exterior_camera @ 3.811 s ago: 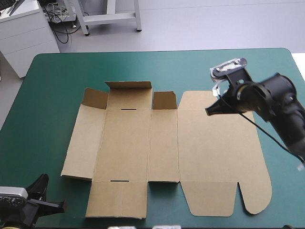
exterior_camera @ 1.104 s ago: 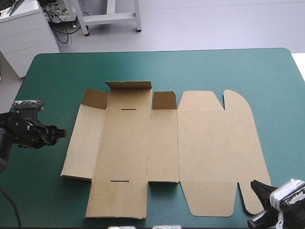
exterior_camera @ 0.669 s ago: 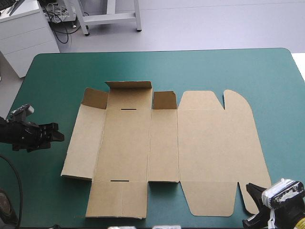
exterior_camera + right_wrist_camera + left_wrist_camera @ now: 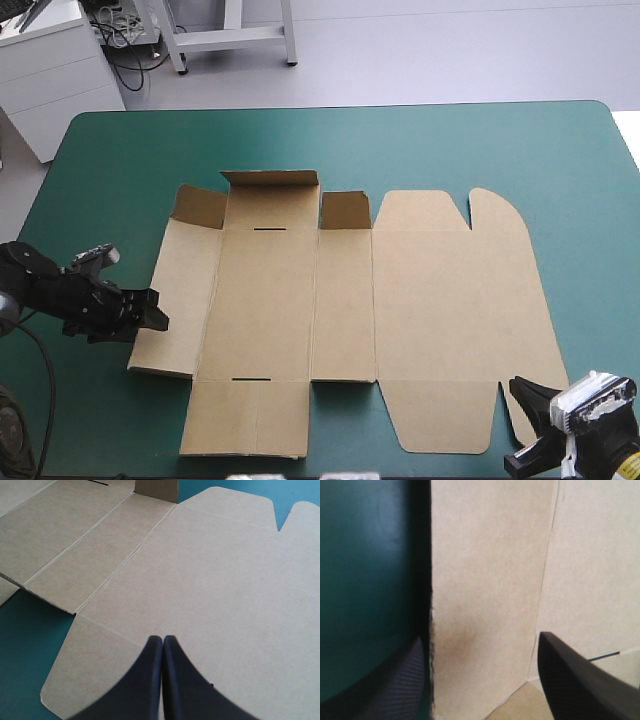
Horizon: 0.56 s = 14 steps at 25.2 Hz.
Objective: Fold the box
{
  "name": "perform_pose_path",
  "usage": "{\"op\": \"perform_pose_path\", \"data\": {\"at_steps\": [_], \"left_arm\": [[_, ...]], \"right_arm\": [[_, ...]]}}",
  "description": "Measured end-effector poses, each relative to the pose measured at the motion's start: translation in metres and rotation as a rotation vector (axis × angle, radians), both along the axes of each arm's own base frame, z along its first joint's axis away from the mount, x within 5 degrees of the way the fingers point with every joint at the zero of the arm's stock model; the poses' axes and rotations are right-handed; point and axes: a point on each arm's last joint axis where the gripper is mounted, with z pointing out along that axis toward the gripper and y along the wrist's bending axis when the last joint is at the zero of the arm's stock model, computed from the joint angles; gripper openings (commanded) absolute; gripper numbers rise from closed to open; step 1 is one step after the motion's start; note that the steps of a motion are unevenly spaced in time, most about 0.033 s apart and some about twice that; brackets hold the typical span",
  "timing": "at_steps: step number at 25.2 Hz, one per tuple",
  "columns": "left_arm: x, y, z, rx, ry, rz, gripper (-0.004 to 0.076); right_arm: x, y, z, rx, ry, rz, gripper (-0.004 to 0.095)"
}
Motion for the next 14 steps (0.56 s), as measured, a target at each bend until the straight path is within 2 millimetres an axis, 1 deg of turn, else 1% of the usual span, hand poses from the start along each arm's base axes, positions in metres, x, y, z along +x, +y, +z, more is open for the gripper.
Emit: {"op": "perform_pose_path", "data": {"at_steps": [2,5,14], "left_arm": [[0.000,-0.002,-0.004,-0.031,0.009,0.015,0.0465],[0.002,-0.012,-0.010,-0.124,-0.001,0.026,0.0464],[0.003,-0.041,-0.011,-0.128,0.004,-0.094,0.0460]], "right_arm": [[0.000,0.000,0.000,0.001,-0.001,0.000,-0.0018],[0.000,0.000,0.000,-0.001,-0.003,0.001,-0.0018],[0.000,0.000,0.000,-0.001,-0.003,0.001,-0.0018]]}}
